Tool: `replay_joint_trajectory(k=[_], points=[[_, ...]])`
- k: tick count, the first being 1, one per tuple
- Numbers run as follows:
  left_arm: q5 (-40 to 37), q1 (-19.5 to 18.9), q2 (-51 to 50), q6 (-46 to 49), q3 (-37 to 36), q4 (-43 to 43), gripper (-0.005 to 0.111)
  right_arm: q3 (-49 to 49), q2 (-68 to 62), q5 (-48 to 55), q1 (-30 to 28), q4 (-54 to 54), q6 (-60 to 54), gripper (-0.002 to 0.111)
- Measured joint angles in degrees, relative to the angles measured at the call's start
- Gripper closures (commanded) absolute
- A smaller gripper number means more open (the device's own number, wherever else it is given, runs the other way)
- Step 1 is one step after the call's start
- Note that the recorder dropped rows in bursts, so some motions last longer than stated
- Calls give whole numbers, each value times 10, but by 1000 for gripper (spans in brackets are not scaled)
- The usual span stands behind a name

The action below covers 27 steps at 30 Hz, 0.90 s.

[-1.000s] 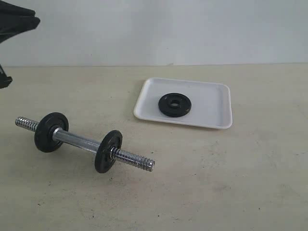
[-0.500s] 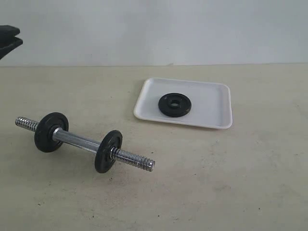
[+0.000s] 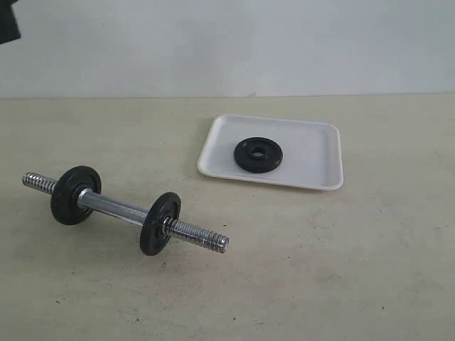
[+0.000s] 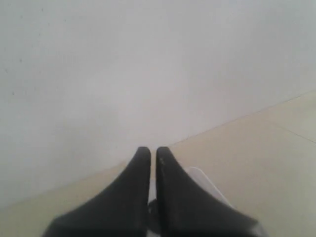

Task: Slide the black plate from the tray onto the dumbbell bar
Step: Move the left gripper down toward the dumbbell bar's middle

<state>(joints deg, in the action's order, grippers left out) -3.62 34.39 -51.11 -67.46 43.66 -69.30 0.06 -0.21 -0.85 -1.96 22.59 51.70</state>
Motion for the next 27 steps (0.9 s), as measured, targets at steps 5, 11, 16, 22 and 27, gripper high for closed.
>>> replay_joint_trajectory(k=[5, 11, 16, 22, 27], points=[[5, 0, -65, -117, 3, 66, 102, 0, 0, 43, 0, 0, 4, 107], [81, 0, -127, -3, 9, -4, 102, 0, 0, 65, 0, 0, 8, 107], [58, 0, -130, 128, 9, -127, 102, 0, 0, 65, 0, -39, 62, 107], [42, 0, -130, 142, 9, -138, 102, 0, 0, 42, 0, -299, 388, 107], [42, 0, -130, 135, 9, -140, 102, 0, 0, 39, 0, -318, 417, 107]])
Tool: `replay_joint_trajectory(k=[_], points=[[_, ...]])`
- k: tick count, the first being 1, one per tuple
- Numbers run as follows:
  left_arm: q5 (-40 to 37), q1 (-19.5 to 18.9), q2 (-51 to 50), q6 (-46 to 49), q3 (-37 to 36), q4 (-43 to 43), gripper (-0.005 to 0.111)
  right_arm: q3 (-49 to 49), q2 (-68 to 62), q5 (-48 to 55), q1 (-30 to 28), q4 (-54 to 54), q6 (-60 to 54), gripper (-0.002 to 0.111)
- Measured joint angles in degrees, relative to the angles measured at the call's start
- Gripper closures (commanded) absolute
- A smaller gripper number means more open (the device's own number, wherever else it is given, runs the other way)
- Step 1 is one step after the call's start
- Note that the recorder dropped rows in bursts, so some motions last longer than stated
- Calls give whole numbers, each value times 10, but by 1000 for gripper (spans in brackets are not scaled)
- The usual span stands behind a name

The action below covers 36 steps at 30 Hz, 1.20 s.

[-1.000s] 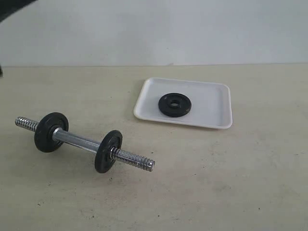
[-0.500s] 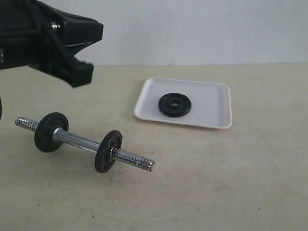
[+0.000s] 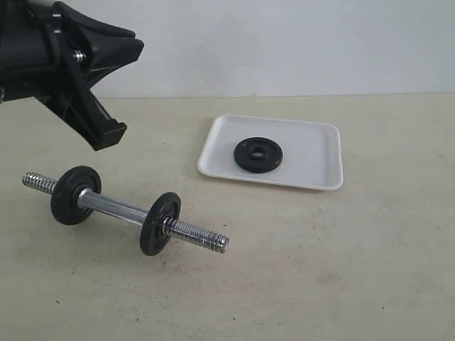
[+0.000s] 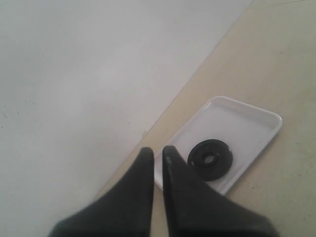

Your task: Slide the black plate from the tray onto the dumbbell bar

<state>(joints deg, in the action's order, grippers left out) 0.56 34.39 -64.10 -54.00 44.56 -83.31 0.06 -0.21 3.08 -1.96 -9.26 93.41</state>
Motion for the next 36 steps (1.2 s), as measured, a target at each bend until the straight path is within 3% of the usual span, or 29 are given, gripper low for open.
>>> replay_joint_trajectory(k=[4, 6, 8, 12, 14, 16, 19, 24, 30, 34, 36], points=[[0, 0, 0, -4, 0, 8, 102, 0, 0, 0, 0, -1, 1, 107], [-11, 0, 0, 47, 0, 85, 102, 0, 0, 0, 0, -1, 2, 107], [-38, 0, 0, 206, 0, 232, 102, 0, 0, 0, 0, -1, 2, 107], [-100, -1, -4, 628, 0, 535, 102, 0, 0, 0, 0, -1, 2, 107], [-125, -1, -8, 783, 0, 674, 102, 0, 0, 0, 0, -1, 2, 107], [-140, -3, -11, 852, 0, 763, 102, 0, 0, 0, 0, -1, 2, 107], [-150, -16, -13, 793, 0, 833, 102, 0, 0, 0, 0, -1, 2, 107], [-221, -45, -38, 655, 10, 829, 102, 0, 0, 0, 0, -1, 1, 107], [-308, -52, -113, 652, 11, 743, 102, 0, 0, -3, 0, -1, 1, 107], [-284, -52, -148, 691, 11, 724, 101, 0, 0, -4, 0, -1, 1, 107], [-260, -52, -158, 697, 11, 721, 92, 0, 0, -4, 0, -1, 1, 107]])
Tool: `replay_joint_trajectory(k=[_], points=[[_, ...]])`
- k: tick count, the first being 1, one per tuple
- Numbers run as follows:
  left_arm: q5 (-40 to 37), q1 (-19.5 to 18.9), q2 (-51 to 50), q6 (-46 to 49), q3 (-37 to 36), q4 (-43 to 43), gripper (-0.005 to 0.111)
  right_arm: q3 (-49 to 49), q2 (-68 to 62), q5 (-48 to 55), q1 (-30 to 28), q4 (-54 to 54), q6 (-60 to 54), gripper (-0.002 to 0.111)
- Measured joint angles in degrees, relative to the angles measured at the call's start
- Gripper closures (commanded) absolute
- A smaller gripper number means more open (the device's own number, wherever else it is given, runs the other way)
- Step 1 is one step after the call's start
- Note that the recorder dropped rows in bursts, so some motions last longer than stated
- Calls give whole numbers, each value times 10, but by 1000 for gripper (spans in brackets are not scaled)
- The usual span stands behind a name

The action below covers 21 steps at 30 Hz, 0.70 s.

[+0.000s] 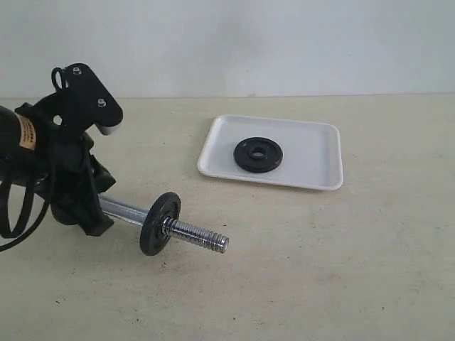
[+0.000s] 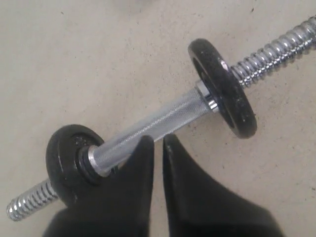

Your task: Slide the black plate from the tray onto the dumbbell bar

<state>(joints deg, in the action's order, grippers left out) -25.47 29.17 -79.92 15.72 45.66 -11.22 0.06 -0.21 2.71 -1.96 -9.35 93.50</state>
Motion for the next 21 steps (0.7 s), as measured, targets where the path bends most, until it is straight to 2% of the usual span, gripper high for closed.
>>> replay_joint_trajectory(k=[2, 6, 7, 14, 21], points=[[13, 0, -8, 2, 1, -1, 77, 0, 0, 0, 3, 0, 0, 107], [20, 0, -27, 4, 1, -1, 32, 0, 0, 0, 20, 0, 0, 107], [20, 0, -31, 2, 1, -1, 26, 0, 0, 0, 21, 0, 0, 107], [35, 0, -53, -23, 1, -51, 25, 0, 0, 0, 25, 0, 0, 107], [15, 0, -67, -12, 1, -195, 26, 0, 0, 0, 25, 0, 0, 107]])
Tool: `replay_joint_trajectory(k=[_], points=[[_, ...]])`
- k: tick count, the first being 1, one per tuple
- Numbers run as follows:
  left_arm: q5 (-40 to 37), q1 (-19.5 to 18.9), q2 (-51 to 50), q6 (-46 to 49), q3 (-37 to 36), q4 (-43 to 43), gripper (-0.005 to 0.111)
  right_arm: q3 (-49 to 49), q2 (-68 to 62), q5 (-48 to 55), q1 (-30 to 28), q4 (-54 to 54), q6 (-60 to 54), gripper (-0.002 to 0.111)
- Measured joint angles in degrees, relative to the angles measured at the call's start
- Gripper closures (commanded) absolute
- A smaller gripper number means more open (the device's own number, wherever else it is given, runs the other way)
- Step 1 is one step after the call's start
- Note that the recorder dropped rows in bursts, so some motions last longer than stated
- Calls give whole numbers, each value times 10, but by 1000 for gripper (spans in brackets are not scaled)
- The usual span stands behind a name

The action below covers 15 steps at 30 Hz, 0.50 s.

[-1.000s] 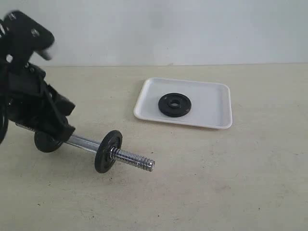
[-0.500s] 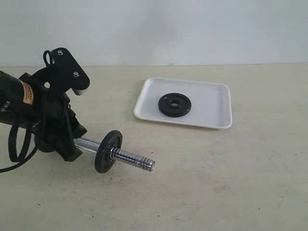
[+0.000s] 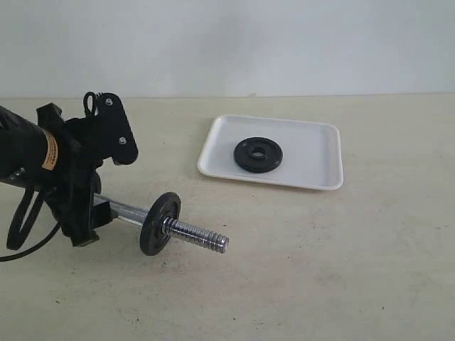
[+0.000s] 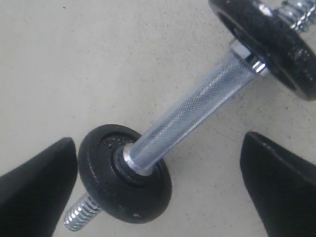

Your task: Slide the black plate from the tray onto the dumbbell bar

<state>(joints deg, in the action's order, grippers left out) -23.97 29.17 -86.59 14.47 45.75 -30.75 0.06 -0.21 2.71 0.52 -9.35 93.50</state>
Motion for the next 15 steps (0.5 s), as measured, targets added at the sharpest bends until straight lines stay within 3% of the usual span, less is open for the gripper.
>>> replay_joint_trajectory(k=[6, 15], points=[[8, 0, 0, 24, 0, -6, 29, 0, 0, -37, 0, -3, 0, 107], [53, 0, 0, 170, -30, 49, 30, 0, 0, -124, 0, -9, 0, 107]])
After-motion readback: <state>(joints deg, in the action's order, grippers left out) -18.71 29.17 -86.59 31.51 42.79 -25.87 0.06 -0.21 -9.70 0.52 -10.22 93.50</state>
